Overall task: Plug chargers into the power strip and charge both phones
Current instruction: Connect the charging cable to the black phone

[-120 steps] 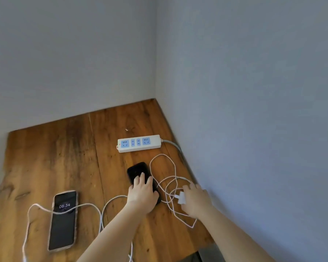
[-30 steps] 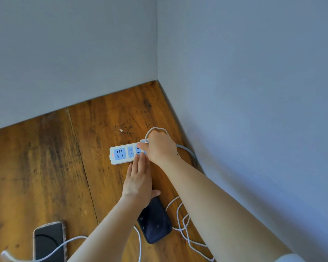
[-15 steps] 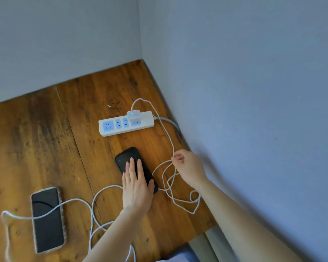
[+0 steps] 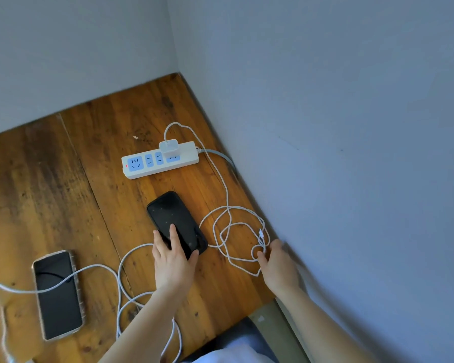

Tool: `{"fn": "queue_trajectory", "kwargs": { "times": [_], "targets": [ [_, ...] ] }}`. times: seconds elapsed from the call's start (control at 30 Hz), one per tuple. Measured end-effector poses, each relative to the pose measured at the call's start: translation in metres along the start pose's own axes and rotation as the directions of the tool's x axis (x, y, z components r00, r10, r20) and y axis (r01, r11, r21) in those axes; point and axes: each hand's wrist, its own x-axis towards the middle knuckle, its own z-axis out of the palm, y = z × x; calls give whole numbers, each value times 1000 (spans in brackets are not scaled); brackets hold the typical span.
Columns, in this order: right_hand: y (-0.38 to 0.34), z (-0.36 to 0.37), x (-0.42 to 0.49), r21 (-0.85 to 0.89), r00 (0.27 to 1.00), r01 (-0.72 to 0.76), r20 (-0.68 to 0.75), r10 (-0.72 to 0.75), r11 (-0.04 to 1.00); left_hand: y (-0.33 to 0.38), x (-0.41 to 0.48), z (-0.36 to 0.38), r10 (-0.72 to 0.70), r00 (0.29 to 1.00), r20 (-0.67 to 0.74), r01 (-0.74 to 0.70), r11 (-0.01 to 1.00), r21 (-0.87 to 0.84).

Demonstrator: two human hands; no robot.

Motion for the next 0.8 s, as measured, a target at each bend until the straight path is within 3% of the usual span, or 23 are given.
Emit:
{"fn": "queue_trajectory", "kwargs": {
  "times": [0.23,0.33,0.57,0.67,0.8],
  "targets": [
    [2,6,3,78,1000,11,-17,-10,997,10,13,-6,-129,989,-74,118,983,-141],
    [5,6,4,80,999,44,-6,-44,996,21,22,-11,-266,960,-84,233,930,-285],
    [5,1,-1,-16,992,96,-83,-97,995,29,41,-27,-455,890,41,445,844,-298],
    [4,0,-8,83,986,123,-127,-112,989,33,38,-31,-453,890,46,443,838,-318],
    [-5,-5,-22,345,985,88,-168,-31,935,33,28,-37,-399,916,32,387,864,-323]
  ]
}}
